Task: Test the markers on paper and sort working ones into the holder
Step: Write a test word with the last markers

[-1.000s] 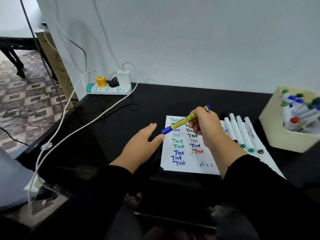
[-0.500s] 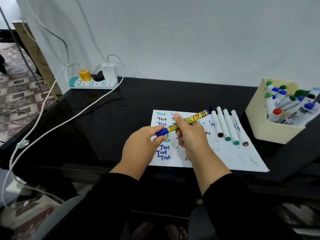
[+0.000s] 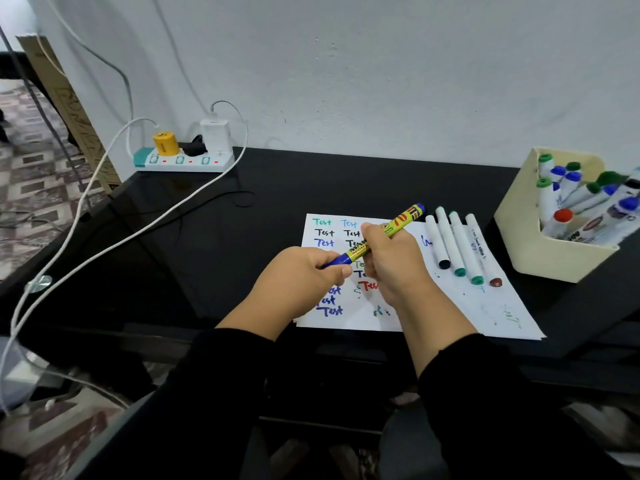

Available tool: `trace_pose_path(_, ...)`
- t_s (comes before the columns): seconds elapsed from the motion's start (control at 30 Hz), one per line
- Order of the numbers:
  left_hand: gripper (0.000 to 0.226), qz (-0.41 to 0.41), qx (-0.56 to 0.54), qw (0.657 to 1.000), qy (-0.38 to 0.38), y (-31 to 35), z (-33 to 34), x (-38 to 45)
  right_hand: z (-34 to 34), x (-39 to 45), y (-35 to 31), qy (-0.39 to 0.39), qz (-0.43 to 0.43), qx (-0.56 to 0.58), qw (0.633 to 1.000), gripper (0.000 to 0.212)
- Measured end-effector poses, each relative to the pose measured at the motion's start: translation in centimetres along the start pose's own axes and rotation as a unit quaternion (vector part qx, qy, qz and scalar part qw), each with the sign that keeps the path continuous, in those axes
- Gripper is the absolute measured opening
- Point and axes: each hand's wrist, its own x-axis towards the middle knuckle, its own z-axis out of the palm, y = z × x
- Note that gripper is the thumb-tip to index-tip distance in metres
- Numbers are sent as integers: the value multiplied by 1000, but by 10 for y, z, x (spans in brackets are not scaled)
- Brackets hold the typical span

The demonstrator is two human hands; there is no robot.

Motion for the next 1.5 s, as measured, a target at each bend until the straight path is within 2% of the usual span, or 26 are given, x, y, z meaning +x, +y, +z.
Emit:
trace_pose_path(0.1,21,-11,-66,997,-23,-1,-4,0,0,-1,-2,-10,-19,9,1000,37)
trace_pose_path(0.2,24,-24,-99,994,-29,0,-4,-1,4,-1,-1,28,-12,-5,1000,34)
trace_pose_path(0.27,30,-21,-27,999,-8,2,-1,-1,8,-2,-2,70,14,-26,997,30)
trace_pose_path(0.37,41,22,172,984,36,7,5,-3,12,-2,-3,109,66,-34,991,25)
trace_pose_path(0.4,41,28,183,982,40,8,5,-4,12,-1,-4,106,73,-34,991,25)
trace_pose_path(0.43,39,22,151,988,31,6,4,-3,11,-1,-4,94,71,-31,993,25)
trace_pose_path(0.53,22,-27,-81,996,-24,2,-5,-4,8,3,-7,34,27,2,999,28)
trace_pose_path(0.6,17,-40,-126,991,-34,0,-5,-3,11,2,-4,20,16,0,1000,31)
trace_pose_path(0.67,20,-32,-55,998,-5,-3,-3,-1,15,2,-4,47,39,-25,998,31)
trace_pose_path(0.73,26,-16,83,995,46,-6,-3,-2,7,7,-7,118,78,-32,989,27)
trace_pose_path(0.8,30,13,119,987,106,-9,-7,-5,-9,14,-13,171,116,12,978,26)
trace_pose_path(0.87,34,22,103,987,118,-9,-7,-2,-11,17,-12,152,119,38,980,27)
trace_pose_path(0.93,40,4,130,988,83,-7,3,4,-2,16,-6,126,118,41,984,28)
trace_pose_path(1.1,44,-10,143,988,59,-19,14,18,-16,12,-4,141,103,113,978,29)
trace_pose_path(1.2,43,8,155,986,57,-28,15,20,-33,5,0,88,59,127,986,24)
trace_pose_path(1.27,41,30,175,982,67,-33,17,19,-40,0,3,38,32,97,994,17)
trace_pose_path(1.33,38,57,177,979,78,-39,17,15,-45,-6,4,28,12,42,999,17)
trace_pose_path(1.43,37,75,167,981,66,-46,14,9,-48,-14,11,72,-9,-34,997,39)
trace_pose_path(1.5,40,87,181,978,49,-50,14,7,-49,-18,16,81,-25,-53,995,45)
